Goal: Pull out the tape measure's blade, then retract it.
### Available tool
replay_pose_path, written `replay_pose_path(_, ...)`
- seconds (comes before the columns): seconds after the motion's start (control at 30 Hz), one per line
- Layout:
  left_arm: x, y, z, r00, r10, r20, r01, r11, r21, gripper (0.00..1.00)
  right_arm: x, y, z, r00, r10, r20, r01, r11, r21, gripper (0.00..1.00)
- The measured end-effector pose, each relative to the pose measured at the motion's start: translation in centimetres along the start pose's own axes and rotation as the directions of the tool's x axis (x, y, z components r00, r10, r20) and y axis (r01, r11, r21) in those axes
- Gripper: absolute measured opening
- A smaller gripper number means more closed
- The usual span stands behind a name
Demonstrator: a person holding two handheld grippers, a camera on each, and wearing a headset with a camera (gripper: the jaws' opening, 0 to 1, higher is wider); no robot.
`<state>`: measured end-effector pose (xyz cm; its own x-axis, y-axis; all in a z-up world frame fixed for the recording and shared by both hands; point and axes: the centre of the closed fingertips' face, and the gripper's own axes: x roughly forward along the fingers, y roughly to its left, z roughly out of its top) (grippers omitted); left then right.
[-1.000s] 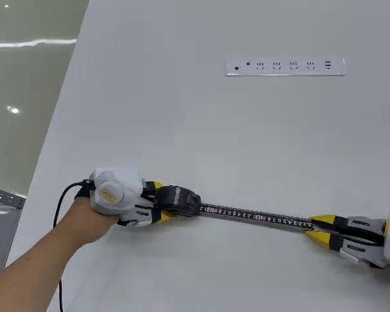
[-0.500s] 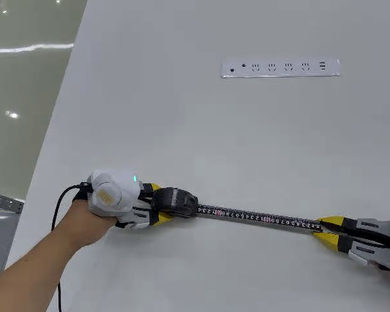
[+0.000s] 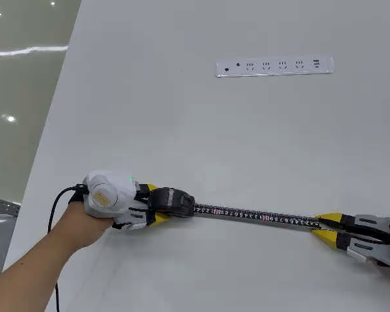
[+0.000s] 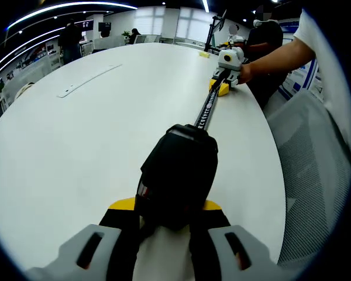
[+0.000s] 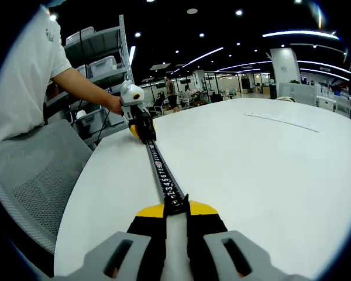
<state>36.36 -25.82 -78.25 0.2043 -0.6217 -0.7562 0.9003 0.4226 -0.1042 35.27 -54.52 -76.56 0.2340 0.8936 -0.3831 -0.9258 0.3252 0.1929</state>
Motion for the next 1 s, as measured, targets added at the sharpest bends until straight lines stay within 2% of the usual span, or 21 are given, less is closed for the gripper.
replay_pose_path(0.5, -0.04, -0.01, 0.29, 1.0000, -0.004, 0.002, 0.004, 1.000, 0.013, 0.30, -0.14, -0.49, -0.74, 0.9989, -0.001, -0.047, -0.002, 0.998, -0.058, 0.13)
replay_pose_path(0.73, -0.14, 0.00, 0.44, 1.0000, -0.002, -0.001, 0.002, 1.000, 0.024, 0.30, -0.09, -0.56, -0.66, 0.9984, -0.006, -0.057, 0.003, 0.998, -0.056, 0.13)
replay_pose_path(1.0, -0.27, 0.22, 0.31, 0.9999, 0.003, -0.013, -0.003, 0.999, 0.044, 0.31, 0.10, 0.10, -0.04, 0.9979, -0.004, -0.064, 0.001, 0.999, -0.046, 0.16)
